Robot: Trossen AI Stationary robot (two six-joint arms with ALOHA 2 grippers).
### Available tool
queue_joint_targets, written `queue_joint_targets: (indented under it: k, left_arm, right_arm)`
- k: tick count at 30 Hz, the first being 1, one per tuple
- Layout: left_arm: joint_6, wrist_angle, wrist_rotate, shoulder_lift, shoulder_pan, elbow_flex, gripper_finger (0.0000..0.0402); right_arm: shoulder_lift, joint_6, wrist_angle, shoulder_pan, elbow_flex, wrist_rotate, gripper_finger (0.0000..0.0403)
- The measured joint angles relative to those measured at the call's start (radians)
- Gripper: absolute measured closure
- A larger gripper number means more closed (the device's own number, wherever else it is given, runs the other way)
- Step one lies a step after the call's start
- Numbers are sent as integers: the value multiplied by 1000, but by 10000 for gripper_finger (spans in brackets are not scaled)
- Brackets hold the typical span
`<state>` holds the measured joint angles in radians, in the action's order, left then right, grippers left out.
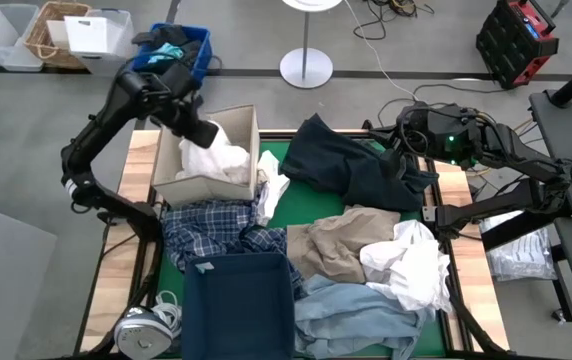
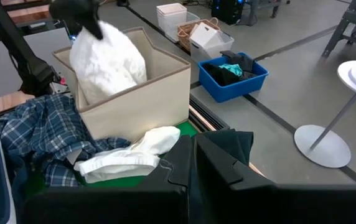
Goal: Sort clothes
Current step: Put the white dress into the white laundry organizer
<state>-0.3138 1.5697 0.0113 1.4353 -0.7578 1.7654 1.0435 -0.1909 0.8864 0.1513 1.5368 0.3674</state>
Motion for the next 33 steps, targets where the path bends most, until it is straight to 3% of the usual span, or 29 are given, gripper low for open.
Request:
queue_joint_targets:
  k: [19,33]
  left_arm:
    - [86,-38,-2,56,-33,-238,401]
    - [109,-43,-2,110,-32,-243,388]
  right_arm:
    - [0,0,0,0,0,0,390]
    - [0,-11,0,0,0,0,390]
